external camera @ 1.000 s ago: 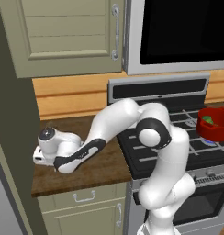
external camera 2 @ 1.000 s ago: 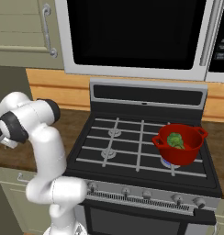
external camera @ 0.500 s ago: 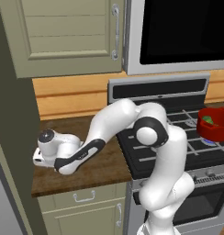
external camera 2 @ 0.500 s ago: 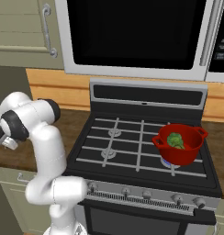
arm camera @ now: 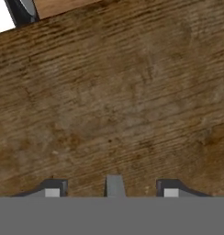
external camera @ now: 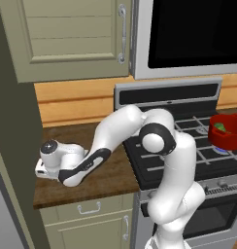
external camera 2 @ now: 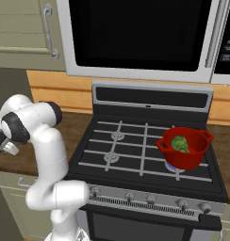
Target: Put the broccoli and lime in the pot. Retrieve the spatula and lightly stir the vegetables in the pot.
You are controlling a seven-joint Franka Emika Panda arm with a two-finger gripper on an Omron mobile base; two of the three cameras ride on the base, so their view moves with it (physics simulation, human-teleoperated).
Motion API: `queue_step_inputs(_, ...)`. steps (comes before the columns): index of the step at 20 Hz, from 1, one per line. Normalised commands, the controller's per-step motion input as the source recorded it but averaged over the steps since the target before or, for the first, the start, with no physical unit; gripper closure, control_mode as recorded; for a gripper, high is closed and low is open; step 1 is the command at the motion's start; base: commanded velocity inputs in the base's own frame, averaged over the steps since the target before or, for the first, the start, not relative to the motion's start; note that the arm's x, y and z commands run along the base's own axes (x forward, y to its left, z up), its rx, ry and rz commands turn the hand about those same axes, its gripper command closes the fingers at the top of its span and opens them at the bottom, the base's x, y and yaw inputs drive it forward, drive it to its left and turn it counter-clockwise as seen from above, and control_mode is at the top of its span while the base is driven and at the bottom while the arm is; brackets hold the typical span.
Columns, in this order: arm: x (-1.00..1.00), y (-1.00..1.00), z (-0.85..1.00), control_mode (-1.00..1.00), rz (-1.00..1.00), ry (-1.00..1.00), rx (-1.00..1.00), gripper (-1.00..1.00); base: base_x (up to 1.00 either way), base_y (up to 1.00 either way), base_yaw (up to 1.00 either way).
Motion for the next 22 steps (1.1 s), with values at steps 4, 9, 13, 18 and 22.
queue_step_inputs(4, 0.0, -0.05, 0.0, -1.0, 0.0, 0.0, 0.0, 1.0, 0.0, 0.0, 0.0)
queue_step_inputs(9, -0.03, -0.14, 0.05, -1.0, -0.01, 0.0, 0.0, 1.0, 0.0, 0.0, 0.0)
queue_step_inputs(13, -0.44, -0.26, 0.62, -1.0, -0.09, 0.0, 0.12, 1.0, 0.0, 0.0, 0.0)
queue_step_inputs(18, -0.62, -0.54, 1.0, -1.0, -0.22, 0.0, 0.29, 1.0, 0.0, 0.0, 0.0)
queue_step_inputs(22, -0.44, -0.83, 1.0, -1.0, -0.36, 0.0, 0.42, 1.0, 0.0, 0.0, 0.0)
